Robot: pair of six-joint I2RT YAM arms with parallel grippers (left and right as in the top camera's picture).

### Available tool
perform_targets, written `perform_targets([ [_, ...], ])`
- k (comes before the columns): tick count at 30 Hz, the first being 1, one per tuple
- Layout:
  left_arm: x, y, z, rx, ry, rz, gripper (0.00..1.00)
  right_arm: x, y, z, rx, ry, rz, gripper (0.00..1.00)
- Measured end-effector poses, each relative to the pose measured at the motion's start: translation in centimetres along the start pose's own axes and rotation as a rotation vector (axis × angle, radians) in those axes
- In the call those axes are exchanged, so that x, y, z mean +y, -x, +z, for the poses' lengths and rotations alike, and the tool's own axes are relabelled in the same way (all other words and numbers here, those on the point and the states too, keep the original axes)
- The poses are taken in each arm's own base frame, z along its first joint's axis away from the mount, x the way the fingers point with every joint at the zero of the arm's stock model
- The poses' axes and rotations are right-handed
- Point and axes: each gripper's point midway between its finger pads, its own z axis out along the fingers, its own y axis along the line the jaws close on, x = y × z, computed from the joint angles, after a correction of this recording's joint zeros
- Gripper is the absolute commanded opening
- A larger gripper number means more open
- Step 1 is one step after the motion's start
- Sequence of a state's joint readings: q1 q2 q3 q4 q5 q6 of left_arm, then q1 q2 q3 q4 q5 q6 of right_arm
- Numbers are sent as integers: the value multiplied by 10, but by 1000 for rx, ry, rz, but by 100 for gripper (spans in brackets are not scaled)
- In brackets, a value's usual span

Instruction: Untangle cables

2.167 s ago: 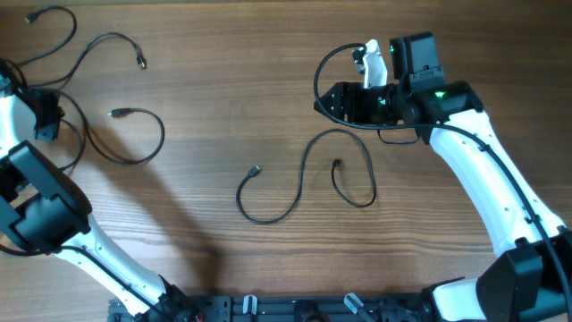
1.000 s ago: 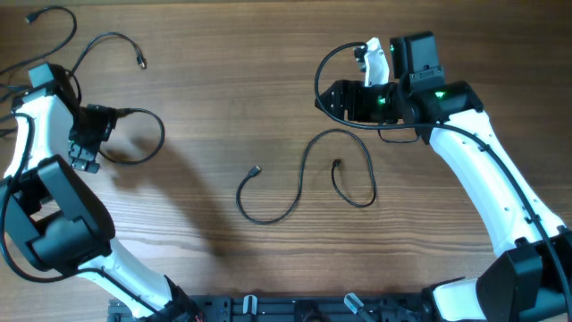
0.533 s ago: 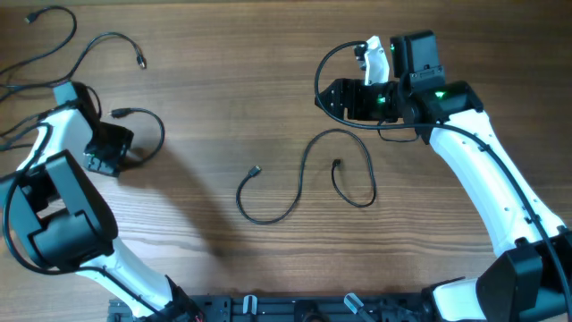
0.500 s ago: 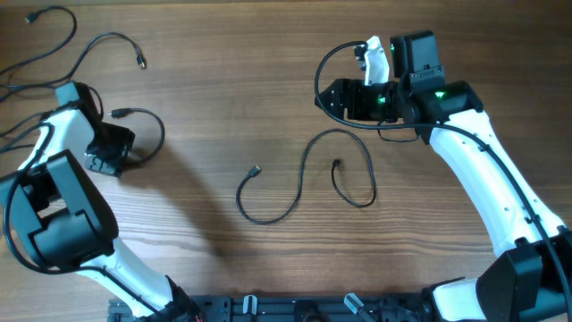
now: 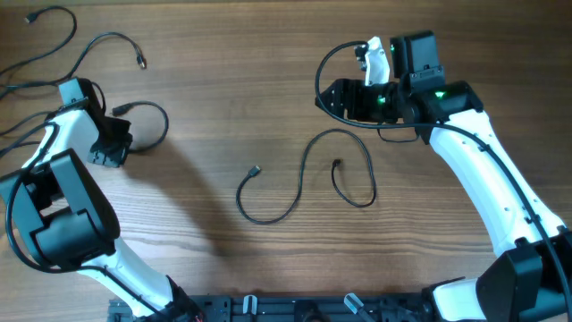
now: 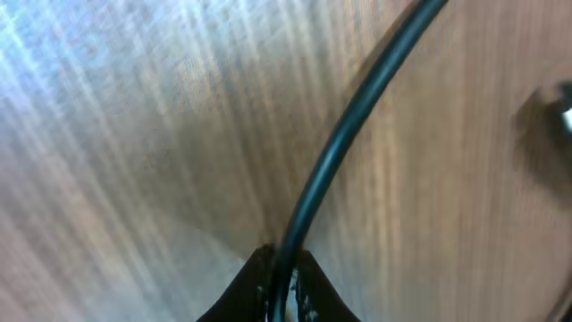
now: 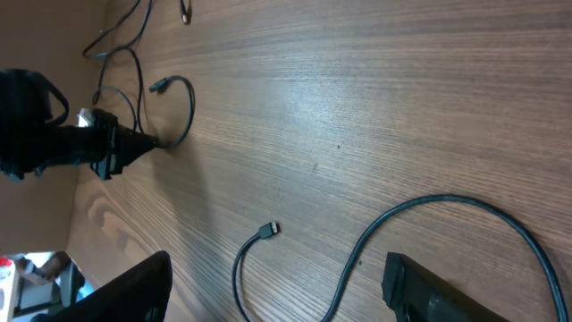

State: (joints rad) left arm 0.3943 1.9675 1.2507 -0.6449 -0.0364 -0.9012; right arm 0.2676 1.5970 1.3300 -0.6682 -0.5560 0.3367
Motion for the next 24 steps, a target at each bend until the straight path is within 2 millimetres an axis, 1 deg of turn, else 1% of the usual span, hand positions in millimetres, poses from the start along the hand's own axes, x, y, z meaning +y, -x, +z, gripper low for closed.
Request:
perform_targets([
  [4, -17, 9, -1, -33, -71, -24, 14, 0, -1, 0, 3, -1, 2, 77],
  [7, -28, 10, -2, -27, -125, -35, 14, 0, -1, 0, 3, -2, 2, 77],
  [10, -35, 11, -3, -26, -156, -48, 15, -1, -2, 0, 6, -2, 5, 77],
  [11, -38, 13, -3, -32, -167, -57, 17, -1, -2, 0, 6, -2, 4, 76],
  [12, -40, 14, -4, -37, -177, -68, 22, -1, -2, 0, 7, -2, 4, 77],
  [14, -46, 18, -5, -50, -201, -86, 40, -1, -2, 0, 7, -2, 5, 77],
  [16, -51, 22, -6, -64, -223, -90, 45, -1, -3, 0, 10, -4, 7, 77],
  [17, -52, 22, -6, -66, -227, -95, 48, -1, -3, 0, 11, -4, 8, 77],
  [18, -51, 22, -6, -64, -225, -96, 54, -1, -3, 0, 13, -4, 8, 76],
  [21, -43, 16, -4, -43, -191, -97, 68, -1, -4, 0, 15, -6, 10, 76],
  [22, -41, 14, -4, -35, -180, -98, 70, -2, -4, 0, 17, -6, 11, 77],
  [24, -35, 11, -3, -22, -158, -90, 71, -2, -5, 0, 20, -8, 14, 77],
])
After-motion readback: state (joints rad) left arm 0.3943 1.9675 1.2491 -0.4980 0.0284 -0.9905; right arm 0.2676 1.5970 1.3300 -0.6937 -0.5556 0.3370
